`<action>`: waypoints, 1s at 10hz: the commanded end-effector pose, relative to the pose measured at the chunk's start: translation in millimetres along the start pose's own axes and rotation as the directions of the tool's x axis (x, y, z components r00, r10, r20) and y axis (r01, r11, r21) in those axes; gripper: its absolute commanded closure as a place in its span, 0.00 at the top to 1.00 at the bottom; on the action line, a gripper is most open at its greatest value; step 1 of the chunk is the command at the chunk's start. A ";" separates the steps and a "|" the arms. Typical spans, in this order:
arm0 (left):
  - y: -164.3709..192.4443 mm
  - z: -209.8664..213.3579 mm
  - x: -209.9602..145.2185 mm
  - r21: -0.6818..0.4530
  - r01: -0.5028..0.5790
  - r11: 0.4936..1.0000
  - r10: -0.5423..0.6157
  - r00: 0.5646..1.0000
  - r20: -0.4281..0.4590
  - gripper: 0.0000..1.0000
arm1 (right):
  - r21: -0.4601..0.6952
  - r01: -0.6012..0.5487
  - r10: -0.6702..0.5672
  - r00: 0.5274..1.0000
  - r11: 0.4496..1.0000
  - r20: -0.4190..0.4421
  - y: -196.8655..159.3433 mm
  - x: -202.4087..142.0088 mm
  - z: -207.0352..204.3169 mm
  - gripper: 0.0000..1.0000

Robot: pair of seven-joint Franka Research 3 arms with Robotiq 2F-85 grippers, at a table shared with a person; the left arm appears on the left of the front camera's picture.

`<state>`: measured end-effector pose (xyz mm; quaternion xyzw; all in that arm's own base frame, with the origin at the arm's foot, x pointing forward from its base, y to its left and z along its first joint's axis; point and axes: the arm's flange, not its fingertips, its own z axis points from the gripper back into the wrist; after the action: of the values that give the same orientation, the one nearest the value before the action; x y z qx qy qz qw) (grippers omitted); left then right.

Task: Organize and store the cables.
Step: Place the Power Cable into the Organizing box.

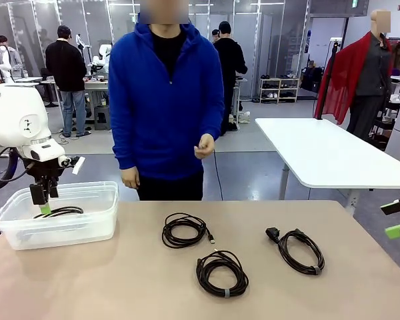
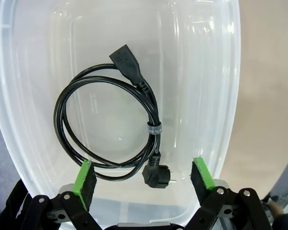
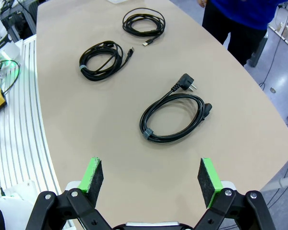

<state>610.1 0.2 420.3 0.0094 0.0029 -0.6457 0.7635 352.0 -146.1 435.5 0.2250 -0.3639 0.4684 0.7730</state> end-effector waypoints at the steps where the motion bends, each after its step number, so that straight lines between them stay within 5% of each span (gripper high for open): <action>1: -0.3 -0.2 0.0 0.000 -0.013 1.000 0.013 1.000 -0.002 1.00 | -0.001 -0.003 0.003 1.000 1.000 0.018 -0.9 0.7 0.5 1.00; 10: -0.3 -0.2 0.0 0.000 -0.013 1.000 0.013 1.000 -0.002 1.00 | -0.001 -0.003 0.003 1.000 1.000 0.018 -0.9 0.7 0.5 1.00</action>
<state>610.1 0.2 420.2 0.0094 0.0029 -0.6457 0.7636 352.0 -146.1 435.5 0.2250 -0.3640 0.4683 0.7730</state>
